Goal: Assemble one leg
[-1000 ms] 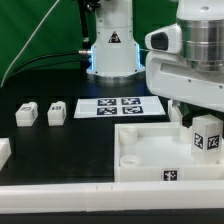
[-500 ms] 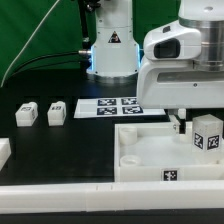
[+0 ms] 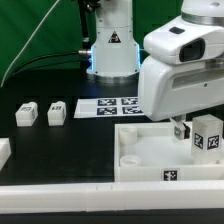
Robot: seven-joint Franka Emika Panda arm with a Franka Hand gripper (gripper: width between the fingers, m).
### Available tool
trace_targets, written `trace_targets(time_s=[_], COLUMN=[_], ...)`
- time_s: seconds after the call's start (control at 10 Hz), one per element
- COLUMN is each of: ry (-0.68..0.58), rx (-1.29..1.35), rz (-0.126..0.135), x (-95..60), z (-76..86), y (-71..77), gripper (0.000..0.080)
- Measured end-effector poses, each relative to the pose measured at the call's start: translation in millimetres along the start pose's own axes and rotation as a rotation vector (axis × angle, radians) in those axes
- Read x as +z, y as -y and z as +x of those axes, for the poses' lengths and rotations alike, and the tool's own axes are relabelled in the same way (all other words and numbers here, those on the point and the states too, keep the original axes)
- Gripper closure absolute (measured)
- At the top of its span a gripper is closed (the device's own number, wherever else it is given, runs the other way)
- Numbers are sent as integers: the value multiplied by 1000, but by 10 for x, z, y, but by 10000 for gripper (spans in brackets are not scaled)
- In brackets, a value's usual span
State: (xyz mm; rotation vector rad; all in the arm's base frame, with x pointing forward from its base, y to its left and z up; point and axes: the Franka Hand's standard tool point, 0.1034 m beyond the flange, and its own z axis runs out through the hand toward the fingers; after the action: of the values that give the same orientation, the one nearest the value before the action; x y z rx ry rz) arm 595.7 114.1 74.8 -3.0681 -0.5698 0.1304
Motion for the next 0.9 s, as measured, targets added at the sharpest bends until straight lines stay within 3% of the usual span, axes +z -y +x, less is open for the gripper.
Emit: trace_targets(time_s=[0.2, 0.5, 0.9], ry=[0, 0, 0], rx=[-1, -1, 46], rz=[0, 0, 0], x=[1, 2, 2], z=[-1, -2, -2], y=[-4, -5, -5], gripper=[151, 508, 508])
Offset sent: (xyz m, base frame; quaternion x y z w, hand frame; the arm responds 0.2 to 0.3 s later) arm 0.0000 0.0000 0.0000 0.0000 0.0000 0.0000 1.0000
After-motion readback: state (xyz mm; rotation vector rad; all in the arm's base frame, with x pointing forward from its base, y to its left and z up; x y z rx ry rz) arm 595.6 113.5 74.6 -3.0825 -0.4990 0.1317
